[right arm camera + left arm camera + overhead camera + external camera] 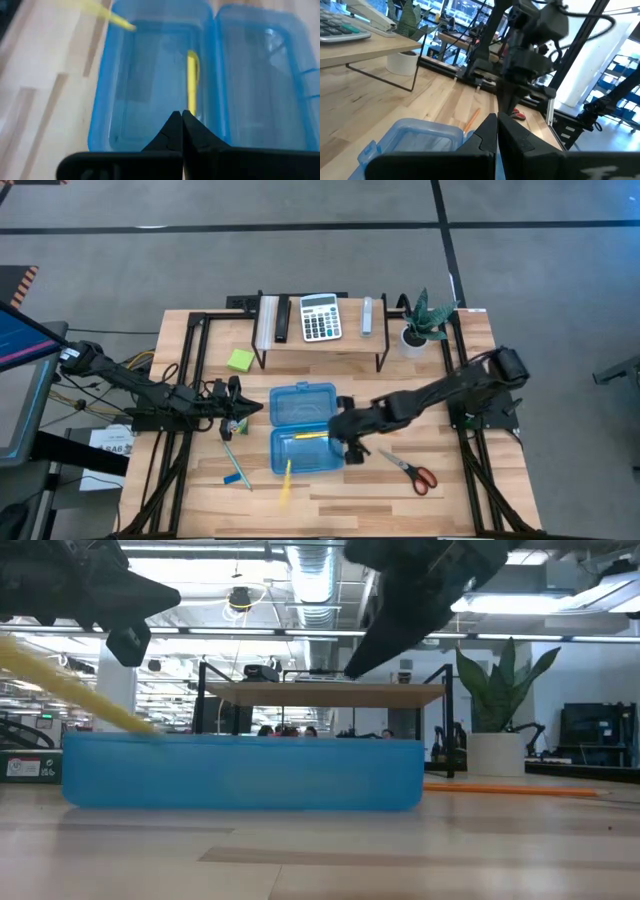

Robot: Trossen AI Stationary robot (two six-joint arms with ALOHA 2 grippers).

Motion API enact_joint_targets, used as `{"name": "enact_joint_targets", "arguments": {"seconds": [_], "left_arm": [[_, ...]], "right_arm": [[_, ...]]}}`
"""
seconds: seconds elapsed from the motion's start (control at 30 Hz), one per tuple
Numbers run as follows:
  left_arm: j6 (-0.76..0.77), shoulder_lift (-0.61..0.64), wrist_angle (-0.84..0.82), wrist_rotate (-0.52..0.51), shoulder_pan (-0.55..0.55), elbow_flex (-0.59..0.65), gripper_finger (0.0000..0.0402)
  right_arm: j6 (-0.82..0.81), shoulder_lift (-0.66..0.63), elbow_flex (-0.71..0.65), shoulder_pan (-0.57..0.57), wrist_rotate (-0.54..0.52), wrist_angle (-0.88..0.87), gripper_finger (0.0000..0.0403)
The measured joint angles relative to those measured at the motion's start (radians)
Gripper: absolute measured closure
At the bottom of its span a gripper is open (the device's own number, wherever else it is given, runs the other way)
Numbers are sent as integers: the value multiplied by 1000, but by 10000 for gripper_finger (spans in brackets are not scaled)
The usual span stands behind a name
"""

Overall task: Pack school essentials
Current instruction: Put the yellow pen into the blue supply box

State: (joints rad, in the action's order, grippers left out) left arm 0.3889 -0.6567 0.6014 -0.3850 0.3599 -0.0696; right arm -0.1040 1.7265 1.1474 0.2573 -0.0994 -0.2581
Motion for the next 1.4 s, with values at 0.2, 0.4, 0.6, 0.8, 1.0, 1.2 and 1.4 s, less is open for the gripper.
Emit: {"name": "enact_joint_targets", "arguments": {"seconds": [0.2, 0.4, 0.6, 0.8, 1.0, 1.2, 1.4], "left_arm": [[1, 0, -4, 5, 0, 0, 401], [1, 0, -10, 14, 0, 0, 401], [2, 1, -6, 118, 0, 0, 401], [14, 2, -228, 167, 10, -114, 401], [114, -90, -725, 99, 83, -373, 401], [314, -346, -988, 108, 199, -548, 401], [535, -626, -1177, 222, 322, -730, 401]], "right_arm": [[3, 128, 144, -35, -7, -123, 396], [8, 132, 176, -63, -10, -132, 399], [8, 67, 175, -58, -31, -141, 397], [8, -35, 130, -25, -46, -130, 400], [-18, -162, -2, 25, -118, -30, 401], [-70, -251, -126, 93, -179, 34, 399], [-82, -289, -164, 167, -236, 33, 400]]}}
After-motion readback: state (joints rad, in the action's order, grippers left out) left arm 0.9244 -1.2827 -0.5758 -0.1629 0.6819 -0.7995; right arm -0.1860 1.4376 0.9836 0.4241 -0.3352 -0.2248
